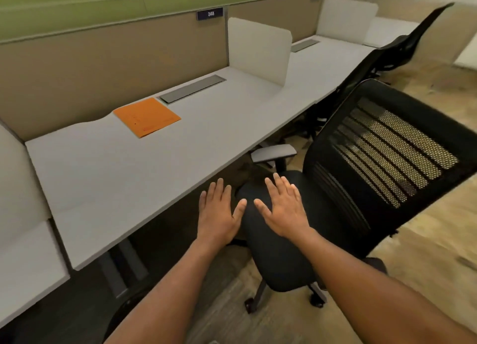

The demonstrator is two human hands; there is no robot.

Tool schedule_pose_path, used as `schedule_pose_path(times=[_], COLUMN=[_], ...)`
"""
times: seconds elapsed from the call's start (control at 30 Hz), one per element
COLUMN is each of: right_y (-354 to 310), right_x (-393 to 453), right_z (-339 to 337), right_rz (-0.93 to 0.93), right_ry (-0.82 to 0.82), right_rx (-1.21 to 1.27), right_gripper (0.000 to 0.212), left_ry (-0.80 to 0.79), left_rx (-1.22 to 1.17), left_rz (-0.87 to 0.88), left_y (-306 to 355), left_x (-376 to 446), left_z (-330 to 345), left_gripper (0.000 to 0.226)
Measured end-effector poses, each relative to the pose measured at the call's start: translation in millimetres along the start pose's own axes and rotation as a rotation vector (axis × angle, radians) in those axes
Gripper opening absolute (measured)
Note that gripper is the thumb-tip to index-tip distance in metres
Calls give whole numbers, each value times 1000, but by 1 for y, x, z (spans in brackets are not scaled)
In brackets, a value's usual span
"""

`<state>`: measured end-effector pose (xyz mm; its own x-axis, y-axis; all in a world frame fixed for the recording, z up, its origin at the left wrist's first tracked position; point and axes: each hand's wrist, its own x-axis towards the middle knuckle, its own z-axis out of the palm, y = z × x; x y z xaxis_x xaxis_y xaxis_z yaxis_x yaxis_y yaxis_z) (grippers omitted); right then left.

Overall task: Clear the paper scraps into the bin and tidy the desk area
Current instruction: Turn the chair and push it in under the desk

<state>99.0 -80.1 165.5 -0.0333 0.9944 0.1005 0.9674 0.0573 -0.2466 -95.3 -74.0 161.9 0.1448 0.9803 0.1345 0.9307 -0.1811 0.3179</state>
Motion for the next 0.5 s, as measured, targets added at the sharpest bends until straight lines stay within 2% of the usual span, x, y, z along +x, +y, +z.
schedule_pose_path(times=[0.13, 0.5], right_y=[48, 177], right_x=[-37, -151], right_z=[-18, -86], right_rz=[63, 56], right_ry=[17, 85], right_rx=[14, 6], right_gripper=[79, 83], left_ry=[-24, -13], left_rx=[-12, 7], left_rz=[53, 119], left_y=[51, 212], left_x=[-22, -102], left_z=[9, 34], left_gripper=[82, 79])
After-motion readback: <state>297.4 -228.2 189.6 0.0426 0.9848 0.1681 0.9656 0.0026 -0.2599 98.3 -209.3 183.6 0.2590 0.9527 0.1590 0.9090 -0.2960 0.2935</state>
